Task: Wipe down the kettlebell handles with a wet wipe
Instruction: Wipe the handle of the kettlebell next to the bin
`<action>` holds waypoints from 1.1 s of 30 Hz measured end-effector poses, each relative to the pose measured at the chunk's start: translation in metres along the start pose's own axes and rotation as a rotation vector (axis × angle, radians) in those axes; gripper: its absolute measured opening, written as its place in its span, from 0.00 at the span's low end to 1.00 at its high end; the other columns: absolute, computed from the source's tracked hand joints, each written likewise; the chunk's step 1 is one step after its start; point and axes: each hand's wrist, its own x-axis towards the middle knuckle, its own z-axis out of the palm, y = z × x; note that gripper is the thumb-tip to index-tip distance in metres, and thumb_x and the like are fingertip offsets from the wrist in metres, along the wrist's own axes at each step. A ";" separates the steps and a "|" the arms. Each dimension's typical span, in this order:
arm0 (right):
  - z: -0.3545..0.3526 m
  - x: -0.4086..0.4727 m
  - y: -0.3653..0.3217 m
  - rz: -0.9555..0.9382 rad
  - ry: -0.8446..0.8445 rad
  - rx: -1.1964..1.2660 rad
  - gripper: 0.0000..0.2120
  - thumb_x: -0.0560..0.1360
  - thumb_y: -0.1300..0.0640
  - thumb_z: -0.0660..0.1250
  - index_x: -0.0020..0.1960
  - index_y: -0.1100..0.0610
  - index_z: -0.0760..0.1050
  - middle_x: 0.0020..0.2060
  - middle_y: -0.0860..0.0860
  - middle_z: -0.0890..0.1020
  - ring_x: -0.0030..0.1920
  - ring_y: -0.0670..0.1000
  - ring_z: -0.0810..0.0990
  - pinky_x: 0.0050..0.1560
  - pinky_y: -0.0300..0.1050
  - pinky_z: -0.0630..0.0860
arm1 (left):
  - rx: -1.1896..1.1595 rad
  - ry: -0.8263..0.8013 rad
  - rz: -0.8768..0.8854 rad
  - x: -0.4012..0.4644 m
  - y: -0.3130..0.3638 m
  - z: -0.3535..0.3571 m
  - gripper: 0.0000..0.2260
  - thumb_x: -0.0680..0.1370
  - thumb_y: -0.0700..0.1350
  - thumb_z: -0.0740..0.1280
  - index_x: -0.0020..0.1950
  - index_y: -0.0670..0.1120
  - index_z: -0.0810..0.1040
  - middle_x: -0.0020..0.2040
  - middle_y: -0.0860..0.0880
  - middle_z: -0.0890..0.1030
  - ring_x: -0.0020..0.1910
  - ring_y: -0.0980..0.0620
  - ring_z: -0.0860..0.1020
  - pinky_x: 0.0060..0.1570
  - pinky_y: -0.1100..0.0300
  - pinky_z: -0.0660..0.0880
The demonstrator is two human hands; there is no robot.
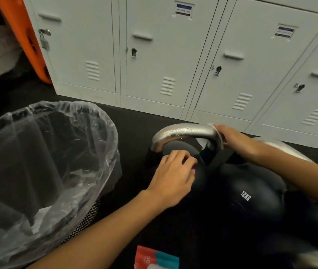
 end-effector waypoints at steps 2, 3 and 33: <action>0.001 0.005 -0.003 0.031 0.010 -0.100 0.17 0.85 0.49 0.48 0.56 0.50 0.75 0.58 0.53 0.79 0.58 0.57 0.76 0.57 0.46 0.67 | 0.106 -0.051 -0.010 -0.006 -0.002 0.005 0.20 0.82 0.51 0.56 0.73 0.47 0.67 0.73 0.45 0.66 0.73 0.47 0.62 0.72 0.49 0.59; 0.001 0.008 -0.008 0.030 0.001 -0.185 0.15 0.85 0.50 0.47 0.57 0.49 0.72 0.59 0.52 0.76 0.56 0.54 0.74 0.56 0.45 0.64 | 0.167 -0.089 -0.013 -0.010 -0.003 0.008 0.23 0.82 0.53 0.55 0.76 0.47 0.63 0.76 0.44 0.62 0.75 0.46 0.59 0.74 0.48 0.56; -0.001 0.039 -0.029 -0.135 -0.174 -0.285 0.16 0.85 0.52 0.49 0.49 0.51 0.75 0.46 0.50 0.78 0.45 0.48 0.75 0.47 0.42 0.67 | 0.418 -0.165 0.063 -0.016 -0.012 0.018 0.27 0.82 0.57 0.51 0.78 0.47 0.58 0.77 0.44 0.60 0.77 0.45 0.59 0.73 0.47 0.55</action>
